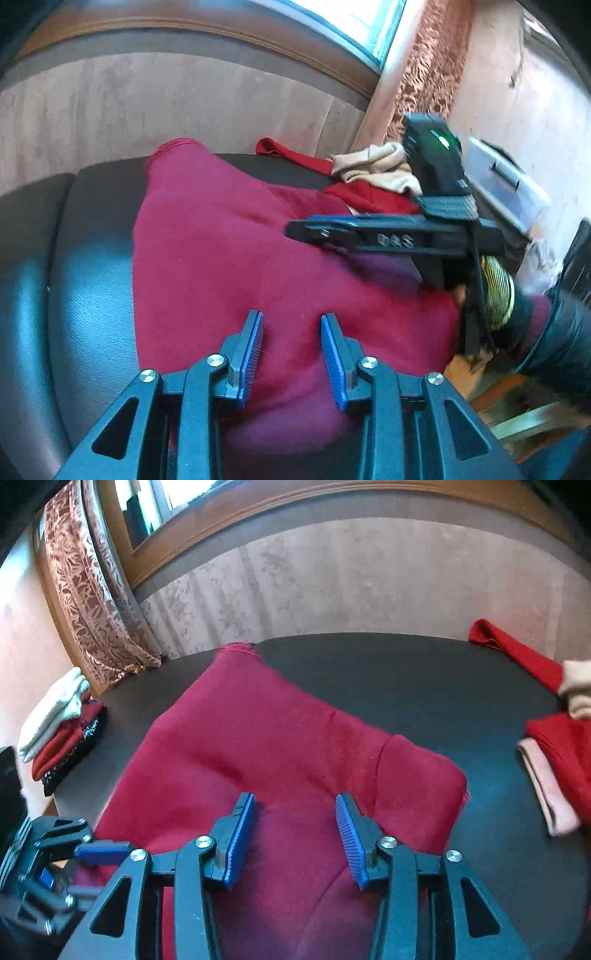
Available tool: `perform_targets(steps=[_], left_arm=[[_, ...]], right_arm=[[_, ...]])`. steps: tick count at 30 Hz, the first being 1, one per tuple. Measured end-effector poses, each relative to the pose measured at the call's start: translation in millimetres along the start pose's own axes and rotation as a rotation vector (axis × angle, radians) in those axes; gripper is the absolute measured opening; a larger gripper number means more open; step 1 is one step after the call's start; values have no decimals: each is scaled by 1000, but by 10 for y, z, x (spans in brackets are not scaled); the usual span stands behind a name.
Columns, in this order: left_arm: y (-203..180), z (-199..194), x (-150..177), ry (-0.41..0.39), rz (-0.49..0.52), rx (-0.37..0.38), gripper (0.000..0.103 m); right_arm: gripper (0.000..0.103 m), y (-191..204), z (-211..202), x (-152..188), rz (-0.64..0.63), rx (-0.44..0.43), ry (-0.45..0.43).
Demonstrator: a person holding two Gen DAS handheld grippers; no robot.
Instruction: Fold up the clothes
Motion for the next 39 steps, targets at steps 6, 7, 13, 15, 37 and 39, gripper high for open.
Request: perform_targets(steps=[6, 7, 13, 15, 37, 39], left_arm=[[78, -112, -127, -27, -39, -20, 32], [100, -125, -138, -33, -47, -24, 31], [140, -47, -123, 7, -50, -19, 31], [81, 14, -70, 30, -26, 3, 31], [786, 607, -1064, 108, -12, -21, 31], [881, 902, -917, 209, -31, -48, 31]], right_arm=[[62, 165, -580, -41, -11, -7, -36], [62, 239, -666, 12, -54, -17, -23], [63, 500, -710, 646, -258, -34, 188], [63, 371, -565, 876, -278, 17, 242], [87, 303, -242, 289, -165, 25, 152], [91, 185, -187, 349, -127, -19, 116]])
Point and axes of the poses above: each gripper's, at about its wrist camera, not at the fingertips, and z roughly the way its jaws point, y to its left, x to its underside, the point moved 4 cm from there along z, roughly the way its jaws point, and after that the axes turned 14 degrees about z, right-handed, at the moved point
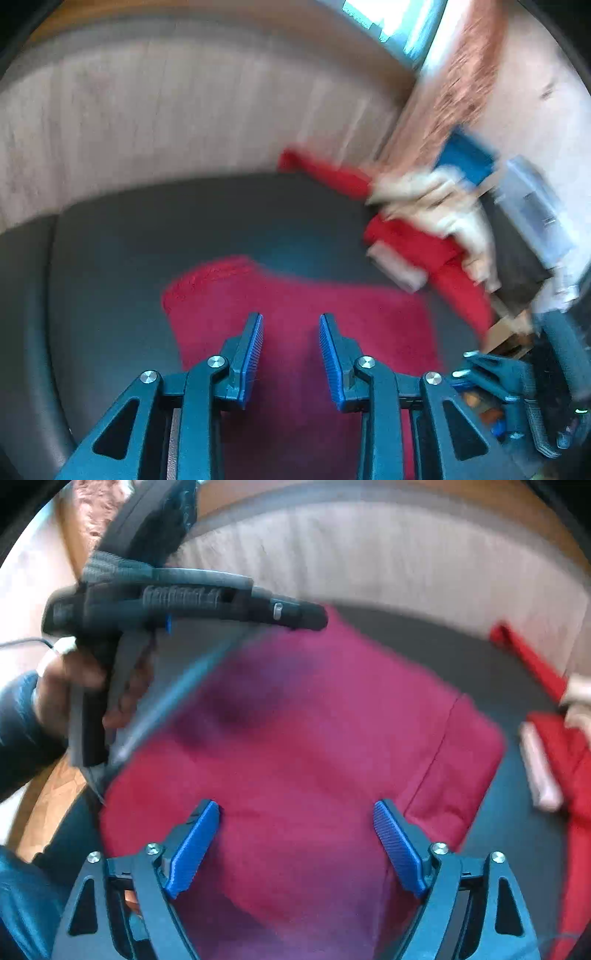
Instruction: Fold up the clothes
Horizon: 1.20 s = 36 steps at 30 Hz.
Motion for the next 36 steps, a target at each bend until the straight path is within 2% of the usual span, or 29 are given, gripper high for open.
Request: perform_targets(steps=[2, 5, 9, 14, 17, 20, 22, 25, 28, 29, 33, 36], left_arm=[[73, 253, 68, 74, -19, -22, 30], [107, 238, 94, 30, -36, -30, 30], [20, 199, 91, 34, 11, -89, 30], [47, -118, 84, -40, -7, -135, 30], [146, -422, 166, -105, -54, -121, 32], [335, -637, 446, -136, -142, -38, 36], [449, -739, 636, -151, -205, 30, 43], [533, -750, 935, -163, -306, 157, 51], [523, -675, 1099, -163, -362, 247, 55], [502, -647, 1108, -169, -375, 278, 57], [391, -515, 1073, -177, -391, 377, 64], [294, -352, 986, -157, -343, 365, 67]], right_arm=[[91, -61, -1, 5, 19, -25, -26], [93, -57, 32, -25, 18, -31, -32], [98, -63, -2, -14, 12, -60, -45], [103, -57, -85, 166, -1, -77, -55], [103, -90, -200, 106, 37, -98, -52], [103, -230, -427, 4, 133, -143, -106], [103, -487, -555, -39, 240, -161, -135], [103, -933, -480, -26, 426, -185, -82], [103, -1191, -213, 17, 542, -223, 20], [103, -1224, -111, 28, 563, -236, 49], [103, -1062, 83, -93, 551, -339, 65], [103, -835, 271, -189, 486, -332, 98]])
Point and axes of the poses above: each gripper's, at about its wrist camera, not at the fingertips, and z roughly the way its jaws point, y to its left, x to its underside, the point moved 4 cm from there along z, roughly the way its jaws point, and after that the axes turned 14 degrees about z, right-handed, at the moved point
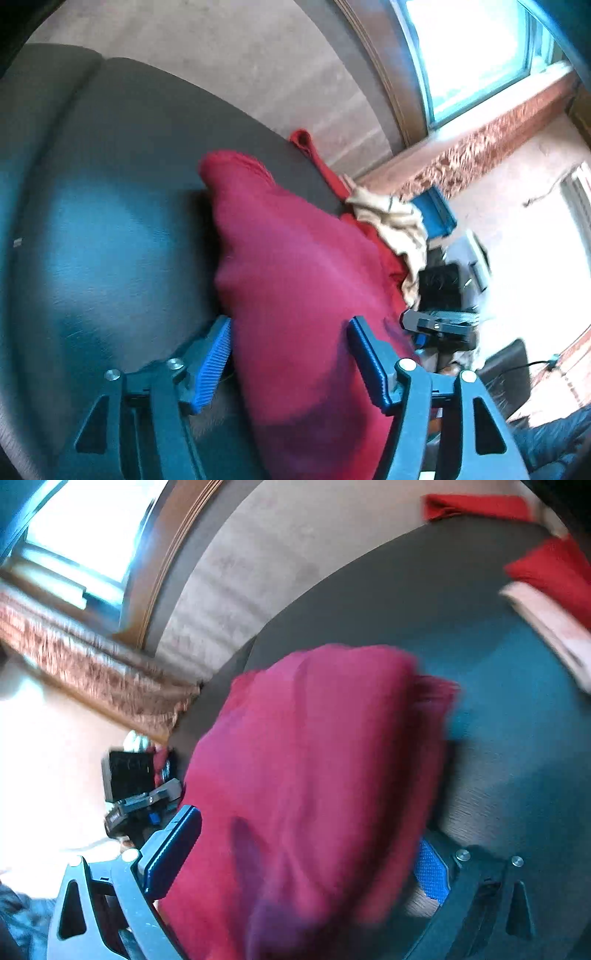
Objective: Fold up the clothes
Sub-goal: 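Grasp the folded sweater with both tools and lift it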
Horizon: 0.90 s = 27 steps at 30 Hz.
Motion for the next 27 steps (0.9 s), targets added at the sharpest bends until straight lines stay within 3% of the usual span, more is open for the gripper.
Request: perform_targets(steps=[3, 5, 6, 8, 9, 13, 18, 23, 27], left_arm=[[-68, 73, -14, 3, 35, -25, 68], [-51, 57, 9, -6, 4, -12, 56], [-47, 44, 21, -12, -12, -7, 47], [-79, -2, 46, -24, -16, -21, 40], [-121, -61, 57, -37, -4, -40, 38], [-204, -529, 73, -127, 18, -123, 35], [-213, -1617, 102, -312, 19, -298, 35], [-279, -3071, 171, -547, 24, -557, 35], [-273, -4255, 251, -723, -11, -769, 35]], right_arm=[[103, 81, 120, 18, -64, 17, -15], [101, 136, 161, 64, -137, 60, -12], [92, 162, 180, 80, -161, 102, -18], [80, 229, 211, 111, -189, 155, -21], [68, 275, 220, 126, -183, 150, -13], [52, 616, 392, 188, -227, 111, 15], [49, 1464, 949, 186, -328, -65, 90], [49, 2881, 1635, 193, -507, -284, 177], [49, 4247, 2232, 312, -680, -420, 249]])
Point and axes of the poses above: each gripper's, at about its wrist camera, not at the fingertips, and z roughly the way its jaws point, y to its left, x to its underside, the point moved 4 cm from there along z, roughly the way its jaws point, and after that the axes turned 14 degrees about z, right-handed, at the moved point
